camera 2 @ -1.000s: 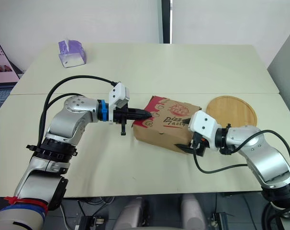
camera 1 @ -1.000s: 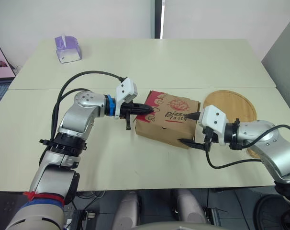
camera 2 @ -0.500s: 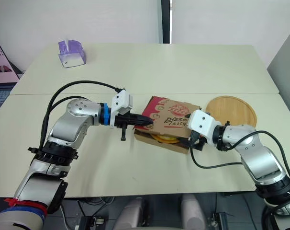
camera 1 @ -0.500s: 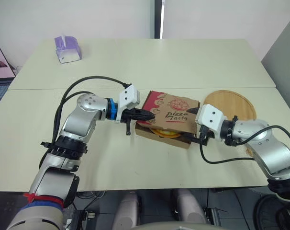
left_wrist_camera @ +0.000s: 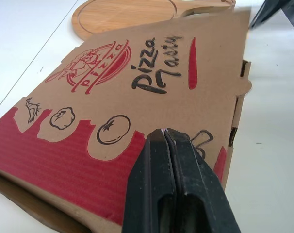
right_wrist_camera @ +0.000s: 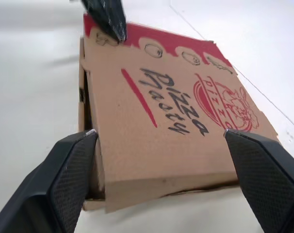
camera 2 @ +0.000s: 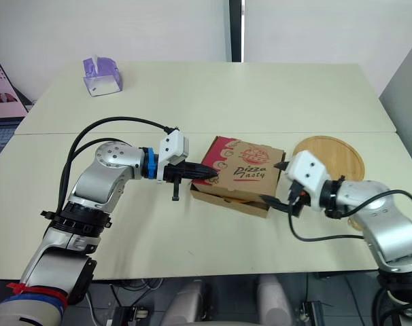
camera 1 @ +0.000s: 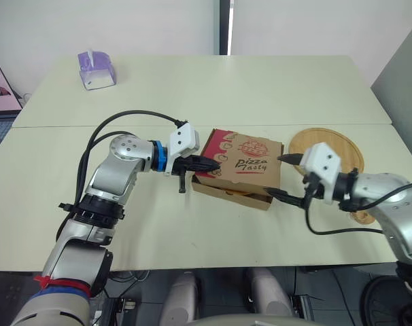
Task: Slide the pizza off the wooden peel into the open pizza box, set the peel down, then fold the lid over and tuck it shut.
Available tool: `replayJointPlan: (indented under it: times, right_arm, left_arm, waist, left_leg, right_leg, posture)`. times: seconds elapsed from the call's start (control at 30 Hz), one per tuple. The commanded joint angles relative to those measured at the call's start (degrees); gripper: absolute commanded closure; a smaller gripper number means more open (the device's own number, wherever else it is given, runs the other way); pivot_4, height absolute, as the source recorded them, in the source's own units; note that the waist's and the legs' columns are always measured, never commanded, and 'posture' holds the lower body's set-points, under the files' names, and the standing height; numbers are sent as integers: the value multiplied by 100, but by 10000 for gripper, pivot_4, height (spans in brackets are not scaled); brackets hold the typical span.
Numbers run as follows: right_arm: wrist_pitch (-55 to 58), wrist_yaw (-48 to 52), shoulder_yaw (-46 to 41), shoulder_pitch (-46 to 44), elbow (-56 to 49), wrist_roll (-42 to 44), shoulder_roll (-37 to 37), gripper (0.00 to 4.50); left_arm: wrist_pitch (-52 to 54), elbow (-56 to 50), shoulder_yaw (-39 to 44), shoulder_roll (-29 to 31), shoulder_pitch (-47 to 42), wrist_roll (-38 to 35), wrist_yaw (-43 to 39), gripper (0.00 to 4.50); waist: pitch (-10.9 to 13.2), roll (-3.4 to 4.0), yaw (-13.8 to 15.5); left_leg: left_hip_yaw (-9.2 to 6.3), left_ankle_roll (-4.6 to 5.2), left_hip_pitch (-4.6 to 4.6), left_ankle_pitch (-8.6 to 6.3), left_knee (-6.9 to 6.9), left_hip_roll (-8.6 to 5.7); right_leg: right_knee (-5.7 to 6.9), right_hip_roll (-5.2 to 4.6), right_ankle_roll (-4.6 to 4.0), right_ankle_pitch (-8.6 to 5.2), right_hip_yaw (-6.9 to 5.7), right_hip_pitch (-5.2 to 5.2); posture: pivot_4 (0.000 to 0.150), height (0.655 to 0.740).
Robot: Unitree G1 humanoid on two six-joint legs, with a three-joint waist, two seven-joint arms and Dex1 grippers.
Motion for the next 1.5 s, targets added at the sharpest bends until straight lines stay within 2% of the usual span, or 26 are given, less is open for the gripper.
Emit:
replayJointPlan:
  times: [0.03, 0.17, 0.27, 0.63, 0.83, 1.03, 1.23, 1.37, 1.5]
  right_arm:
    - [383, -104, -691, -166, 180, 455, -140, 166]
    - [-141, -155, -264, 63, 527, -264, -439, 166]
    - [-490, -88, 102, 250, 619, -568, -478, 6133]
    - [-393, -13, 741, 55, 512, -397, 74, 44707]
    - [-642, 66, 725, 196, 677, -722, -186, 44707]
    - [-441, 240, 235, -77, 614, -207, -313, 44707]
    - [-422, 73, 915, -233, 388, -313, 157, 44707]
    - [-568, 114, 1226, -244, 432, -513, 209, 44707]
    - [-580, 125, 1260, -300, 446, -526, 229, 44707]
  left_arm:
    - [-33, 14, -8, -26, 39, 74, 48, 45000]
    - [-14, -9, 2, -27, 48, 66, 80, 45000]
    - [-7, -17, 9, -28, 51, 67, 100, 45000]
    - [19, -9, 25, -41, 21, 58, 152, 45000]
    - [16, -21, 20, -46, 36, 43, 164, 45000]
    - [10, -34, 35, -19, 68, 45, 160, 45000]
    - [3, -81, 85, 16, 21, 22, 155, 45000]
    - [-300, -278, 400, 351, -92, 11, 165, 45000]
    - [-438, 67, 690, 840, -259, 82, 248, 45000]
  waist:
    - [0, 0, 0]
    - [0, 0, 3]
    - [0, 0, 1]
    - [0, 0, -4]
    - [0, 0, -6]
    - [0, 1, -20]
    - [0, 1, -10]
    - [0, 0, -3]
    - [0, 0, -18]
  left_leg:
    - [1, 0, 0, 0, 0, 0]
    - [1, 0, 2, 0, 0, -1]
    - [4, 0, 2, 0, 1, -1]
    - [2, 0, 1, 0, 6, 0]
    - [2, 0, 2, 0, 6, 0]
    - [3, 0, 2, 0, 7, 0]
    - [-2, 0, 2, 0, 8, 2]
    - [0, 0, -3, 0, 14, -1]
    - [-1, 0, -2, 0, 12, 3]
  right_leg:
    - [0, 0, 0, 0, 1, 1]
    - [-1, 0, 0, 0, -1, 3]
    - [-1, 0, 0, 0, 1, 2]
    - [2, 0, 0, 0, 1, 1]
    - [3, 1, 0, 0, 0, 1]
    - [3, 1, 0, 0, 1, 1]
    - [4, 4, 0, 0, -1, 2]
    - [3, 1, 0, 0, 0, 1]
    - [5, 4, 0, 0, -1, -3]
  posture:
    - [1500, 7400]
    - [1500, 7400]
    - [1500, 7400]
    - [1500, 7400]
    - [1500, 7400]
    - [1500, 7400]
    - [1500, 7400]
    - [1500, 7400]
    - [1500, 7400]
